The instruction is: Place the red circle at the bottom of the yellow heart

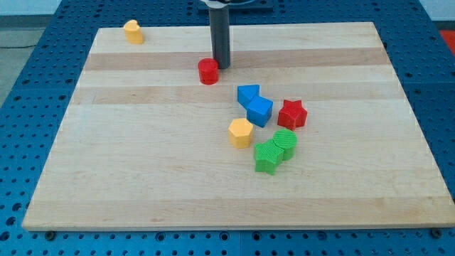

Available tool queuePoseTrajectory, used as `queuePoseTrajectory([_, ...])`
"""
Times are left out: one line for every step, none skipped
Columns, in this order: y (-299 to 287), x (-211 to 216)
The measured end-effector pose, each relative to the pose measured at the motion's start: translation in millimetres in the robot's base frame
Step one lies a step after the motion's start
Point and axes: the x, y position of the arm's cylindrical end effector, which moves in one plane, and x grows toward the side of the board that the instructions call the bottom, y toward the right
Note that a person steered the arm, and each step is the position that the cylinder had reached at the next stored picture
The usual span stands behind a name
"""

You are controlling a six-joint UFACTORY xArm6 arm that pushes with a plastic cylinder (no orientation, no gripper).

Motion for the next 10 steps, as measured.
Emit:
queuePoseTrajectory([31,7])
queuePoseTrajectory([24,27])
queuePoseTrajectory([-18,31])
queuePoseTrajectory([-66,31])
queuePoseTrajectory([-111,24])
queuePoseTrajectory([-148,13])
queuePoseTrajectory([-173,-7])
queuePoseTrajectory([-197,-23])
queuePoseTrajectory([-202,-30])
queuePoseTrajectory([-202,-32])
